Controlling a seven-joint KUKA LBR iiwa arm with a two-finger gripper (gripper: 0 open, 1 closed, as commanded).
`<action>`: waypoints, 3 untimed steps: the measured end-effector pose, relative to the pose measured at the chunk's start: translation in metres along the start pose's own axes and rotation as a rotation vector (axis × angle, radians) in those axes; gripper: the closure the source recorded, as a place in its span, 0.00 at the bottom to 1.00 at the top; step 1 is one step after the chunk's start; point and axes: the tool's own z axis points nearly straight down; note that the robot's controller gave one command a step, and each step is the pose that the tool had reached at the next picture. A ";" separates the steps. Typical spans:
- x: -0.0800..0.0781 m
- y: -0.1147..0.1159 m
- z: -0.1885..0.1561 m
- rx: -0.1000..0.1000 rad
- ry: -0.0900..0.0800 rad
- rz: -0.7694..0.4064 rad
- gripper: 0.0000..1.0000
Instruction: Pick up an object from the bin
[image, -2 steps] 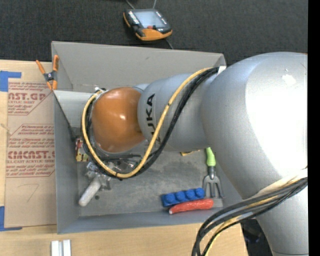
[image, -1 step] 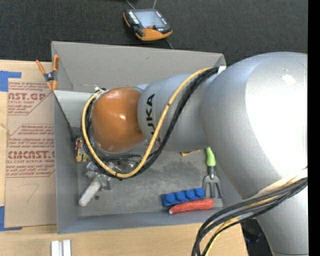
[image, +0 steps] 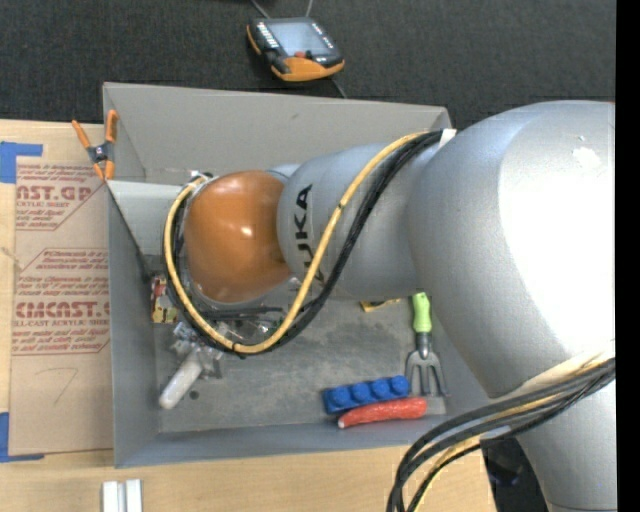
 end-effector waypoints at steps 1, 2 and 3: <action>-0.001 0.000 -0.007 0.000 -0.002 0.001 1.00; 0.002 0.003 -0.035 -0.006 0.007 0.001 1.00; 0.000 0.002 -0.081 -0.001 0.000 0.000 1.00</action>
Offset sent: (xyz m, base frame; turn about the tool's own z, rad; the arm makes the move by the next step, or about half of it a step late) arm 0.0004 0.0006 0.0903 0.0005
